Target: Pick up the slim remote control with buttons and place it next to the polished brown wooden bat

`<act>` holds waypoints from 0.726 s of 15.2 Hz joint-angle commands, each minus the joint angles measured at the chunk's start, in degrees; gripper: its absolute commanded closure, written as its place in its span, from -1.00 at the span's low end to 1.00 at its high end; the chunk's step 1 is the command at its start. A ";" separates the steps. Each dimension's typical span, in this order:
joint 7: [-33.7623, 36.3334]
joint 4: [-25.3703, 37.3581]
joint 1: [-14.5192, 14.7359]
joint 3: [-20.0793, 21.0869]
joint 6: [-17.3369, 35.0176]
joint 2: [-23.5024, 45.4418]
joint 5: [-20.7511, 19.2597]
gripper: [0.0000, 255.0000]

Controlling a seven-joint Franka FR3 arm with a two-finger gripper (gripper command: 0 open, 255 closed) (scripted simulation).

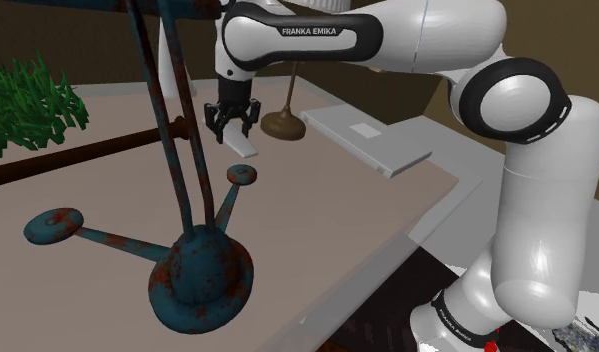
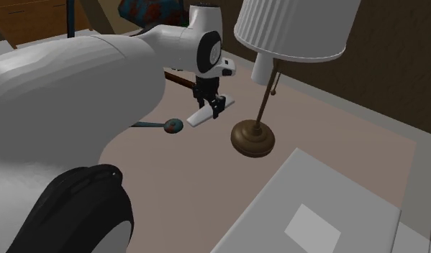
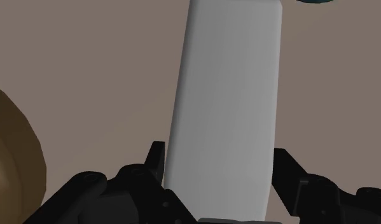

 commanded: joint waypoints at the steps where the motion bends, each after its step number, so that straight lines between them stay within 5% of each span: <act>1: -0.04 1.86 0.11 0.08 -1.87 -0.34 0.08 1.00; 11: -0.24 11.37 0.98 0.14 -10.23 0.77 -0.09 1.00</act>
